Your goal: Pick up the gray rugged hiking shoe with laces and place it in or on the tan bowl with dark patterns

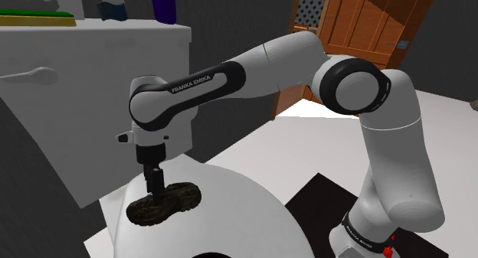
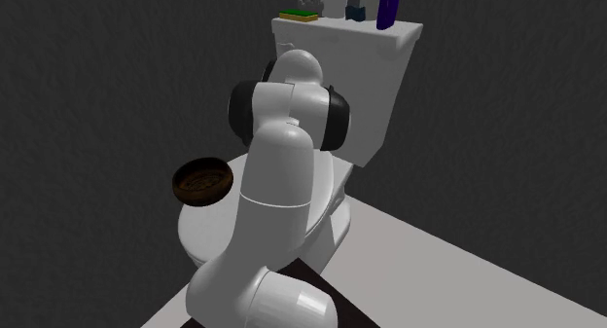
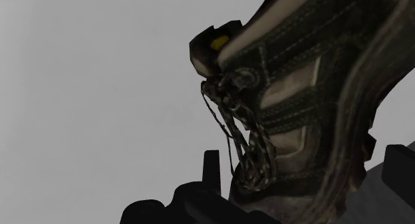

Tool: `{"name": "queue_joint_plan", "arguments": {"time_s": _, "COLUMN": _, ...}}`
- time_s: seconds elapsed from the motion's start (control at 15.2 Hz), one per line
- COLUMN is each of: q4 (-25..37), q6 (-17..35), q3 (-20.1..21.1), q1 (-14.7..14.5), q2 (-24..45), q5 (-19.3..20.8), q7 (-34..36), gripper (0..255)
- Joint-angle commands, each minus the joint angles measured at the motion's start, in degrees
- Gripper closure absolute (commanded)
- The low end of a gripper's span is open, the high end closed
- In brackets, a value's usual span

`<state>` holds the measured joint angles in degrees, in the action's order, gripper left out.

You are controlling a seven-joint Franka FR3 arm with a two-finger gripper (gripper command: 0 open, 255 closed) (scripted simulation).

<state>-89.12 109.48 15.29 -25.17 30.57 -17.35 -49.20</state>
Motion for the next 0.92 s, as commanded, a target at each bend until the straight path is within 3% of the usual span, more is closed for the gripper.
{"name": "queue_joint_plan", "arguments": {"time_s": 0.0, "q4": -0.10, "q6": 0.19, "q3": 0.01, "q1": -0.04, "q2": 0.06, "q5": -0.01, "q7": 0.00, "gripper": 0}}
{"name": "queue_joint_plan", "arguments": {"time_s": 0.26, "q4": -0.10, "q6": 0.19, "q3": 0.01, "q1": -0.04, "q2": 0.06, "q5": -0.01, "q7": 0.00, "gripper": 0}}
{"name": "queue_joint_plan", "arguments": {"time_s": 0.33, "q4": -0.09, "q6": 0.19, "q3": 0.01, "q1": -0.05, "q2": 0.06, "q5": -0.01, "q7": 0.00, "gripper": 255}}
{"name": "queue_joint_plan", "arguments": {"time_s": 0.86, "q4": -0.09, "q6": 0.20, "q3": 0.01, "q1": -0.04, "q2": 0.08, "q5": -0.01, "q7": -0.01, "gripper": 255}}
